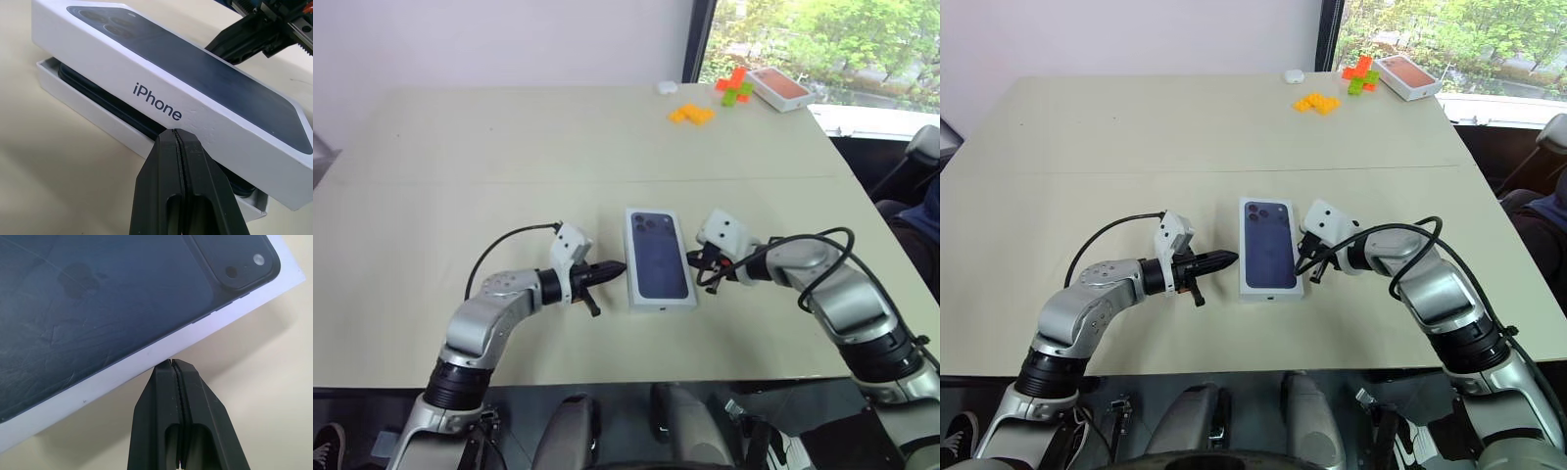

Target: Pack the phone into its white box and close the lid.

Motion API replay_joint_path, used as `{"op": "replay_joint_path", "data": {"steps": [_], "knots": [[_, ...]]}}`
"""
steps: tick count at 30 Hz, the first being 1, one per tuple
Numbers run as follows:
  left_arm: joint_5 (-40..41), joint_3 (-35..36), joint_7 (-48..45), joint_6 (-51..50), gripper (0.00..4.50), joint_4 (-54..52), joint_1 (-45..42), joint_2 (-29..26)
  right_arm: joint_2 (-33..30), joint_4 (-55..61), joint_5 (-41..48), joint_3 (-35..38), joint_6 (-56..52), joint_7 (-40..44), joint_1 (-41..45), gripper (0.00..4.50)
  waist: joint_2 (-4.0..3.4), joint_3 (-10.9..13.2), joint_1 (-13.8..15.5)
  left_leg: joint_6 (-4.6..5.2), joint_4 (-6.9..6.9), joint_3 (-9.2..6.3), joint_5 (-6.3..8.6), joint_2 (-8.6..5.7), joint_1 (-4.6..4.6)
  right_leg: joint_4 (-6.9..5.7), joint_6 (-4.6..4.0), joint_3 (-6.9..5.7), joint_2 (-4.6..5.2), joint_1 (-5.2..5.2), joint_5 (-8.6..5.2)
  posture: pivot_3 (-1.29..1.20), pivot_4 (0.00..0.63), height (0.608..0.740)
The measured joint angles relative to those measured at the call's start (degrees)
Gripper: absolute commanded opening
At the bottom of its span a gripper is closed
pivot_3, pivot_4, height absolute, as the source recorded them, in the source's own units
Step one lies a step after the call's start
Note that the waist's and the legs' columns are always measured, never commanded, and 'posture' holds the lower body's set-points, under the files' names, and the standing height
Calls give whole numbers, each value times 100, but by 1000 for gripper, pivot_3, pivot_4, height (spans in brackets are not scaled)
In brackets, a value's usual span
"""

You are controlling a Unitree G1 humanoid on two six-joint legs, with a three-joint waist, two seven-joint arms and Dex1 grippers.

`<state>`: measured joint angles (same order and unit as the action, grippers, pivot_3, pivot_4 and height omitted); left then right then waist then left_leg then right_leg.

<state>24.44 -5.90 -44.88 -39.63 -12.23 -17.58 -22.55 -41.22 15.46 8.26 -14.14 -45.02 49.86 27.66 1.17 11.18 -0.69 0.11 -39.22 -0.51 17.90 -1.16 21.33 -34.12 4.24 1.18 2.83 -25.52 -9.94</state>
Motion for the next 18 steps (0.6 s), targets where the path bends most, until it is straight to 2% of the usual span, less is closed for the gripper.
{"op": "replay_joint_path", "data": {"steps": [11, 18], "knots": [[-3, 23, 3, 44, 0, 35, 144, -126, 88, 21, 15, -15, 38, -3, 0, 31, 0, 0, 0, 0, 0, 0, 0, 0, -1, -1, -1, 0, 0, 0, 0, 0, 150, 740], [-24, 14, 60, 179, 0, 324, 69, -15, 129, 21, -22, -19, 45, -51, 4, 31, 0, 0, 3, 0, 0, 0, 0, 0, -1, -1, -1, 0, 0, 1, 0, 0, 150, 740]]}}
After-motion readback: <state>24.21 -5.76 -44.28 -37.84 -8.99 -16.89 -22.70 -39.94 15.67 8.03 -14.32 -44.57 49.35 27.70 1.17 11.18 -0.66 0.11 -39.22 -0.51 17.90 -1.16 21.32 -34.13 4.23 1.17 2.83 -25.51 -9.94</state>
